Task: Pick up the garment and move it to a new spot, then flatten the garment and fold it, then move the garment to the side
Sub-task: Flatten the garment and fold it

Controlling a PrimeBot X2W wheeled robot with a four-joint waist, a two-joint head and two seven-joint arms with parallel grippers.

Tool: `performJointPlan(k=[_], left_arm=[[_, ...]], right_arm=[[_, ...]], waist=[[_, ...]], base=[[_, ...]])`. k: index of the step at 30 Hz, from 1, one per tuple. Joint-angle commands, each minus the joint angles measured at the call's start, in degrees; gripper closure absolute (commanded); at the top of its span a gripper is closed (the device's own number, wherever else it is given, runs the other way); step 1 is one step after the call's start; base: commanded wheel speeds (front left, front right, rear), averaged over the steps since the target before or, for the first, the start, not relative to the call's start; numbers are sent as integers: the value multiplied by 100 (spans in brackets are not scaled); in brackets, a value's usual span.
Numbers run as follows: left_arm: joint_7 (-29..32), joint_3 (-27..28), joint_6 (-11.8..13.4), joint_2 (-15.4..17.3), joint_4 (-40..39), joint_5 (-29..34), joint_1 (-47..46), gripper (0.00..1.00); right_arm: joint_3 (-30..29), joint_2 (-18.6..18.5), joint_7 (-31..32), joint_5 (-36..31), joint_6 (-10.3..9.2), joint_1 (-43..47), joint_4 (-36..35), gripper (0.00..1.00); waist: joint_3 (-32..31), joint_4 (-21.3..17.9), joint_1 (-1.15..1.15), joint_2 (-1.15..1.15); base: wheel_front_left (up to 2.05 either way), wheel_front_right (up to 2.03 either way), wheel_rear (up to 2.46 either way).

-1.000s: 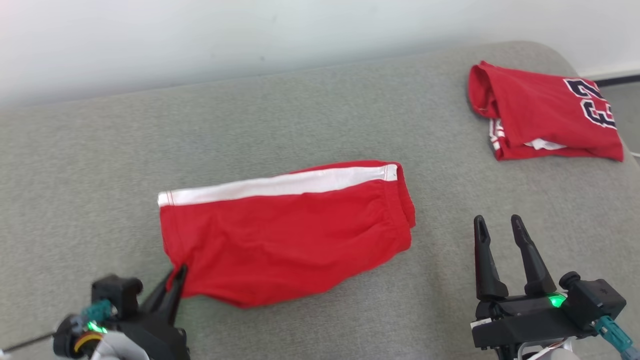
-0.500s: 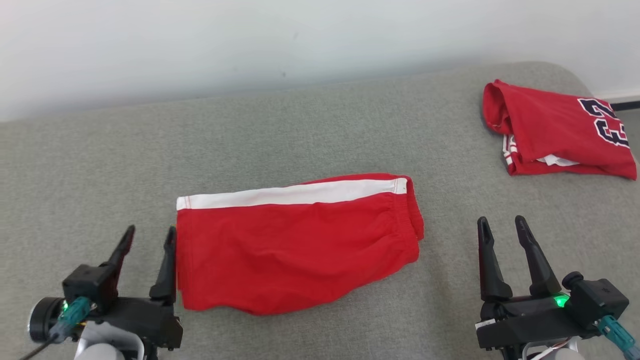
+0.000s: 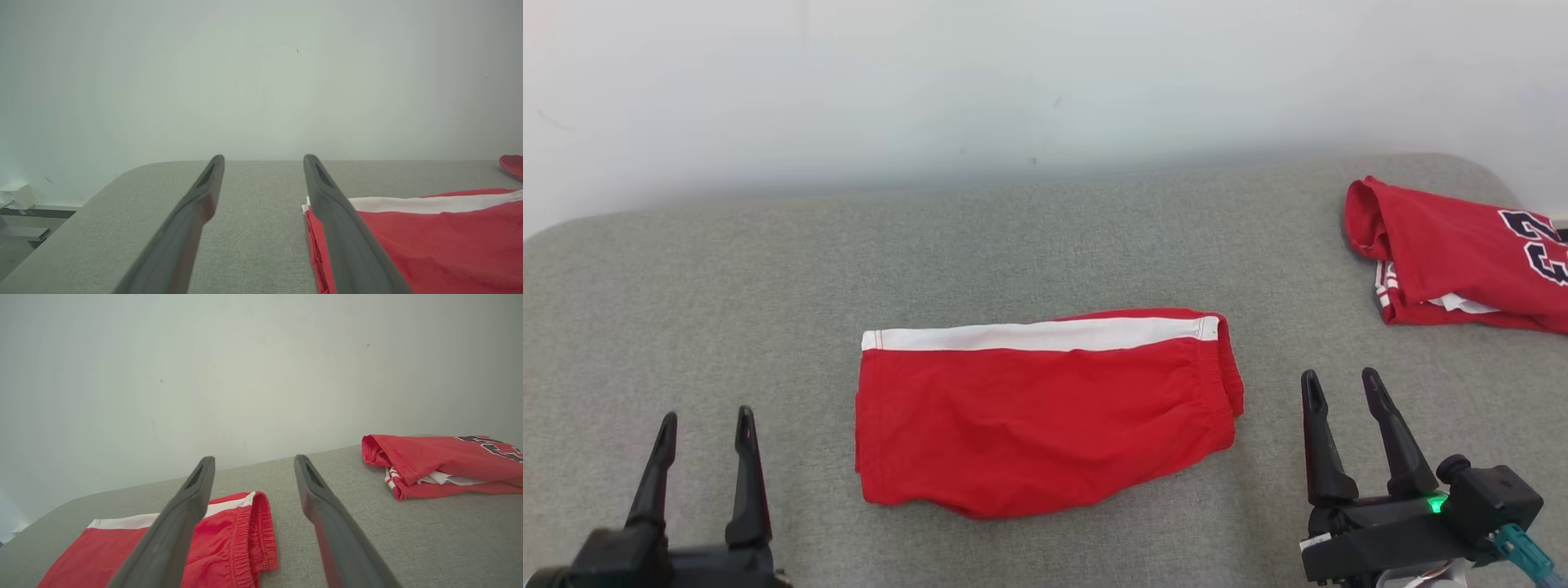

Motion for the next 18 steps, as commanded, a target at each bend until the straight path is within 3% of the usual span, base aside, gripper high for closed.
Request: performJointPlan(k=[1, 8, 18], left_arm=[[-14, 69, -38, -68, -41, 107, 106, 0], [-15, 652, -422, -661, -123, 739, 767, 0], [-15, 980, -855, -1052, -14, 1228, 865, 0]], right_arm=[[0, -21, -5, -32, -17, 37, 16, 0], [-87, -24, -5, -3, -17, 282, 147, 0], [-130, -20, -5, -78, -17, 464, 288, 0]], waist=[[-46, 39, 1, 0], [-133, 95, 1, 0], [-132, 134, 1, 0]], base=[[0, 0, 0], [0, 0, 0], [0, 0, 0]])
